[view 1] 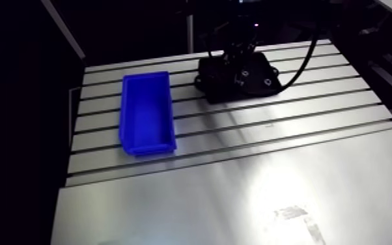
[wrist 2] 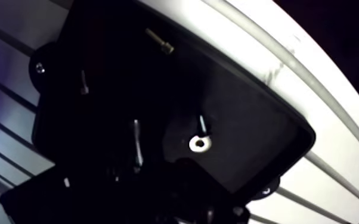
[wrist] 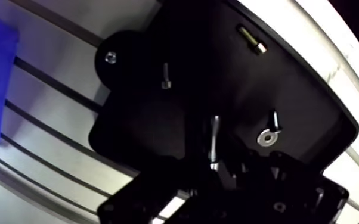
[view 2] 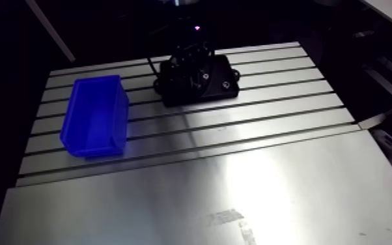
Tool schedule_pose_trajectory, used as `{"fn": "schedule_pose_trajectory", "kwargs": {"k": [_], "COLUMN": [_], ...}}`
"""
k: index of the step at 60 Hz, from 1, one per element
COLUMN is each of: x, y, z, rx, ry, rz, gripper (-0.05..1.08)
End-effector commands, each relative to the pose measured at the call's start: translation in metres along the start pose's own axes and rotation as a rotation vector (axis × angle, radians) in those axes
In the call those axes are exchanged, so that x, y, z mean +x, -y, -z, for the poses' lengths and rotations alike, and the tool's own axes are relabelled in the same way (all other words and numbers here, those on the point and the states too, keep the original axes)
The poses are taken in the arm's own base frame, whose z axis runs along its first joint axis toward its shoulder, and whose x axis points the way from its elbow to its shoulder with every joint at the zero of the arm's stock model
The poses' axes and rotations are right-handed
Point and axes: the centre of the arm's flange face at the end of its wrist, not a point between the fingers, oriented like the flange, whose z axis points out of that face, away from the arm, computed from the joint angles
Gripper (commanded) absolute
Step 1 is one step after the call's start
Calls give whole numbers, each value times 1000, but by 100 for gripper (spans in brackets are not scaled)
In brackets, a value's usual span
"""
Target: Pick up the M10 bolt from the tray and put it into the blue bin.
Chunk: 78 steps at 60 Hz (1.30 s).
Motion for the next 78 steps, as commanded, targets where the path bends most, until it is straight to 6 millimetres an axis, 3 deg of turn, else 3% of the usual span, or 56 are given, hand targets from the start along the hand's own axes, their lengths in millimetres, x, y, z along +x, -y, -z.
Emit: {"fn": "schedule_pose_trajectory", "kwargs": {"k": [1,29,46,60,64,78], "x": [0,1,0,-13,-29,-62], "y": [0,-3,-2,8,22,50], "z": [0,6,19,58,88,140], "rx": [0,-19,-28,-14,-12,56], "ry": [0,-19,-33,-22,-21,-11], "rz": [1,-3,2,36,181,581], "gripper": [75,91,107,107,106,105]}}
